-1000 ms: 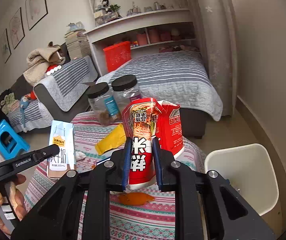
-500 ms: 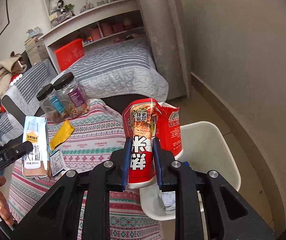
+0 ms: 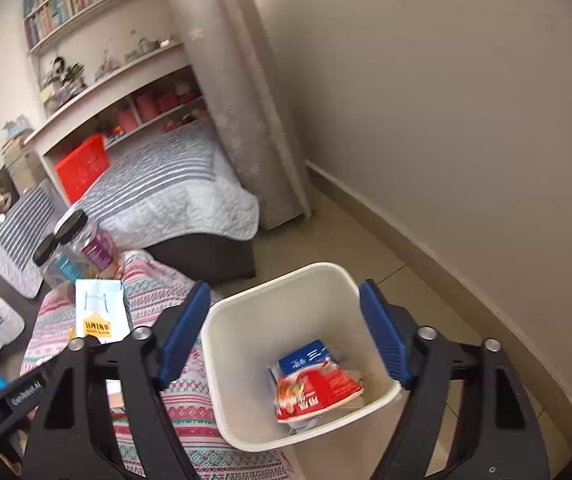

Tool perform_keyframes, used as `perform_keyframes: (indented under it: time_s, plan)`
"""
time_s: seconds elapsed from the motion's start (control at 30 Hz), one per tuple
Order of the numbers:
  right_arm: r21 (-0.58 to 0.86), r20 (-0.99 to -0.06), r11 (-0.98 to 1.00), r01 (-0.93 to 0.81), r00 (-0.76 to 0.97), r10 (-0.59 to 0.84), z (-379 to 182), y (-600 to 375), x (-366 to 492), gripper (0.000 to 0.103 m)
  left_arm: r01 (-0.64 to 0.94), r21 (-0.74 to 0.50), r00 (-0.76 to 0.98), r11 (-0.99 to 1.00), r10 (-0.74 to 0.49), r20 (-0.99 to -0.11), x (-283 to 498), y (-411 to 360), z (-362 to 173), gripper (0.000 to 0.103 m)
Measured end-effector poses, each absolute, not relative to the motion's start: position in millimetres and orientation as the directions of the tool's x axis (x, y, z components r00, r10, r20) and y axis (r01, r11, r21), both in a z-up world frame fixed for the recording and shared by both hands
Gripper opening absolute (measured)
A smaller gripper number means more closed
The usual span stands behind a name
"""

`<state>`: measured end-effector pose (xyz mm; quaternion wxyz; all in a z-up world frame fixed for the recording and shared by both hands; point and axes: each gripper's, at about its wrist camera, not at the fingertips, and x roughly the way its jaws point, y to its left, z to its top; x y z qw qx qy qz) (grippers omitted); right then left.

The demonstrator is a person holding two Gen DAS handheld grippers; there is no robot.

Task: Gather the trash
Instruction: 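Release the snack bag into the white bin with the right gripper while left holds carton, then lower the milk carton into the white bin and open the left gripper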

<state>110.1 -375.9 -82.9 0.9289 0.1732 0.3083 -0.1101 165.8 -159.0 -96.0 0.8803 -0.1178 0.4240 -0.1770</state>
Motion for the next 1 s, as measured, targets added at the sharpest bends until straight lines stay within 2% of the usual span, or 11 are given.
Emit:
perform_keyframes:
  time_s: [0.1,0.43,0.47,0.53,0.6,0.67,0.83,1.0]
  plan:
    - [0.262,-0.597,0.887,0.379,0.786,-0.160,-81.1,-387.3,97.7,0.093,0.229,-0.368,0.561,0.901,-0.431,-0.707,166.8,-173.8,-100.6,0.030]
    - [0.213,-0.563,0.843,0.494,0.767,-0.307,-77.9,-411.0,72.1,0.096,0.300,-0.443,0.494,0.845,-0.535,-0.685,175.3,-223.4,-109.5,0.032]
    - [0.206,-0.563,0.841,0.500,0.764,-0.316,-77.9,-411.4,71.7,0.096,0.309,-0.425,0.495,0.851,-0.525,-0.692,174.8,-227.0,-110.5,0.042]
    - [0.198,-0.555,0.837,0.509,0.762,-0.332,-76.4,-411.2,70.0,0.096,0.315,-0.396,0.508,0.862,-0.506,-0.698,173.9,-227.7,-109.8,0.052]
    - [0.189,-0.547,0.840,0.508,0.765,-0.340,-73.7,-408.0,71.0,0.096,0.310,-0.398,0.505,0.863,-0.505,-0.700,174.3,-222.4,-107.2,0.052]
    - [0.167,-0.545,0.852,0.496,0.766,-0.340,-72.7,-400.1,75.1,0.096,0.292,-0.394,0.515,0.872,-0.490,-0.703,174.4,-213.0,-102.5,0.057]
    - [0.106,-0.566,0.889,0.445,0.762,-0.314,-74.8,-371.5,86.7,0.096,0.192,-0.307,0.566,0.932,-0.361,-0.742,172.3,-181.9,-95.1,0.063]
    - [0.065,-0.574,0.920,0.387,0.768,-0.283,-76.2,-335.7,99.4,0.096,0.106,-0.266,0.585,0.958,-0.276,-0.762,175.6,-140.3,-97.0,0.063]
